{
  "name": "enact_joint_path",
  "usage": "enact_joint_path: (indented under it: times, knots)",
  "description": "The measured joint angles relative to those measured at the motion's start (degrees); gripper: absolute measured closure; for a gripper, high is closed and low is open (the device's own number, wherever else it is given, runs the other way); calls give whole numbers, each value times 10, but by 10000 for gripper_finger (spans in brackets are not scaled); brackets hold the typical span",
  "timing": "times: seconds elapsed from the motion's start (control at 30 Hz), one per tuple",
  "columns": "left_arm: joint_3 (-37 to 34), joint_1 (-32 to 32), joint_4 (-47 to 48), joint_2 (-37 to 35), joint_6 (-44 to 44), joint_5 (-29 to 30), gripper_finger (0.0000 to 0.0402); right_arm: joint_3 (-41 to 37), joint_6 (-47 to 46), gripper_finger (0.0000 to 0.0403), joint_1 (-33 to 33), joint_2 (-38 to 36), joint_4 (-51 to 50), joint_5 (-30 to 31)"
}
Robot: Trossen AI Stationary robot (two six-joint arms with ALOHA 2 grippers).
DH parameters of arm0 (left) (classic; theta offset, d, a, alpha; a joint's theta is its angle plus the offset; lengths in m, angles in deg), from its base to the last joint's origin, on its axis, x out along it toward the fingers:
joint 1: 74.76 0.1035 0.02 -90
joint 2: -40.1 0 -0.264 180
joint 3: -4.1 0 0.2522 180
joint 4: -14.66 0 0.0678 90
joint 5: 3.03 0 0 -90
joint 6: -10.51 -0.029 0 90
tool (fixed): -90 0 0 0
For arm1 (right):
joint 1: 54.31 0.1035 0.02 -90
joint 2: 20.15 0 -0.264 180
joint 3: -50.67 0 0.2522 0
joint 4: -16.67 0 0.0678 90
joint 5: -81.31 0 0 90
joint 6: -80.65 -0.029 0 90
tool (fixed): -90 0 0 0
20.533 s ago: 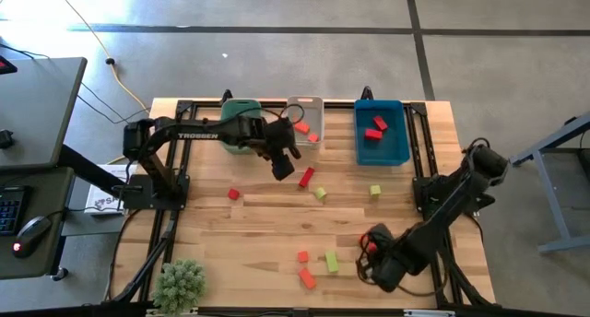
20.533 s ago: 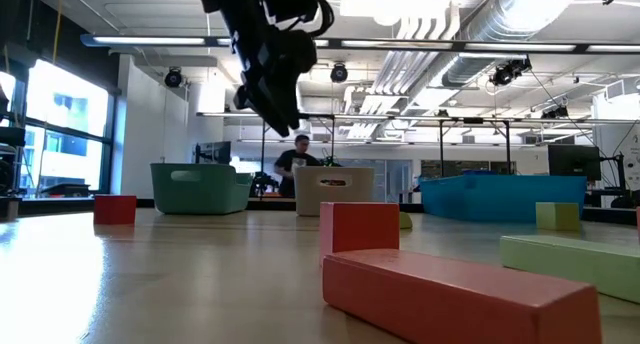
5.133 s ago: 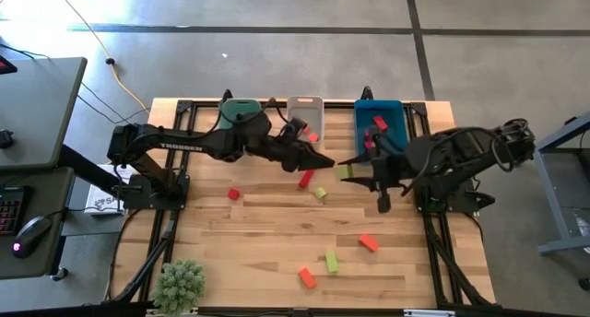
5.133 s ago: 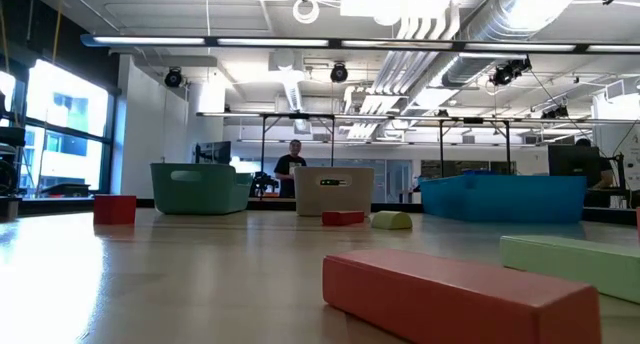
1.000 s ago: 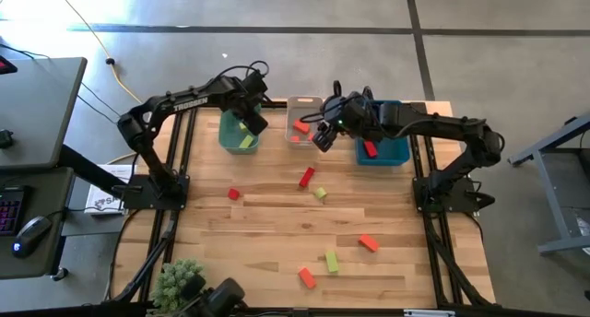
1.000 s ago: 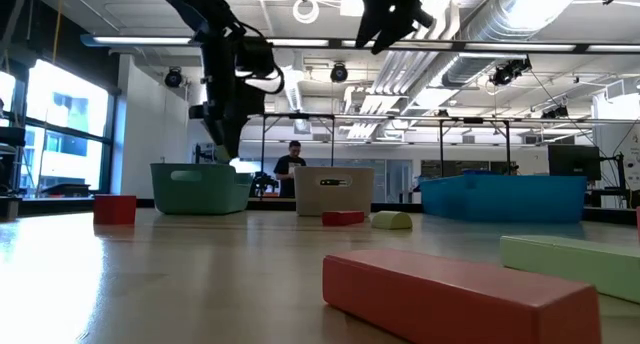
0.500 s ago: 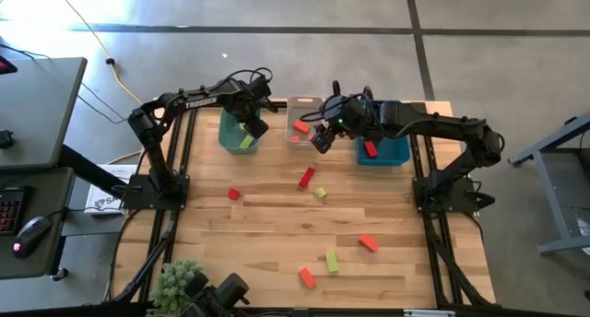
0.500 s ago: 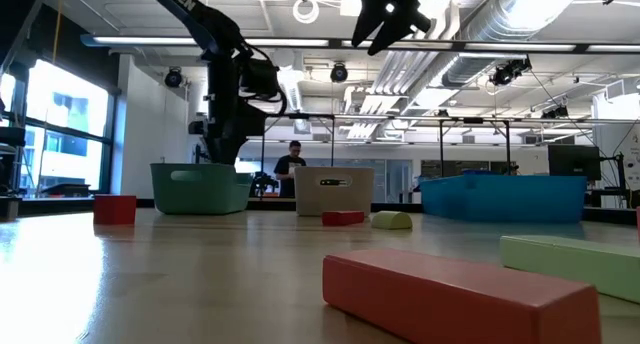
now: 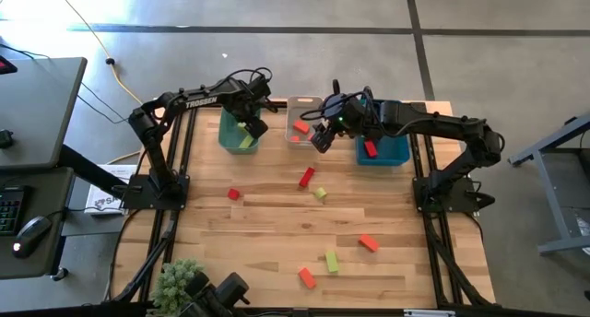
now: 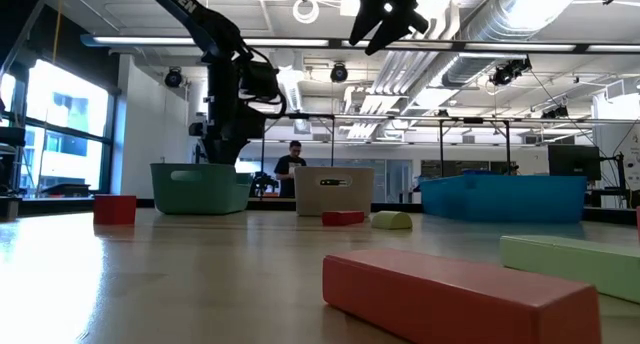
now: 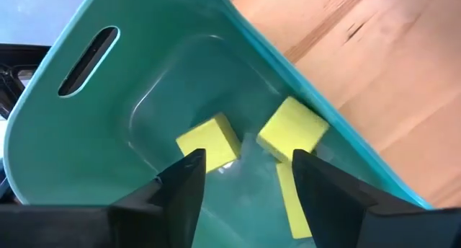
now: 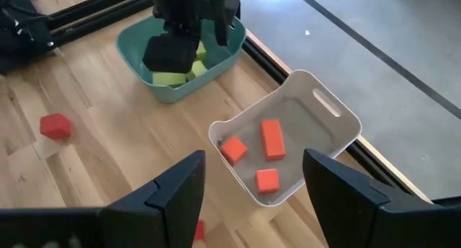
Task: Sort & place blocks by color
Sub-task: Put the red block into the blue bin
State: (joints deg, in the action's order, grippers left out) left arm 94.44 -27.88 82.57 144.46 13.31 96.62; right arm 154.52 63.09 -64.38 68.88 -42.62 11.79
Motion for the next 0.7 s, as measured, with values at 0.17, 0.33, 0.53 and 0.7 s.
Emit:
enact_joint_path:
  times: [0.17, 0.33, 0.53, 0.7]
  knots:
    - [0, 0, 0, 0, -14, -23, 197, 0, 15, 182, -1, 0, 0, -47]
    - [0, -2, 2, -7, -15, -69, 199, 0, 77, 182, -1, 8, 3, -86]
    - [0, -13, 8, -45, 0, -75, 199, 0, 191, 182, -2, 35, 21, -135]
    - [0, -33, 12, -93, 32, -76, 197, 0, 310, 182, -2, 68, 39, -192]
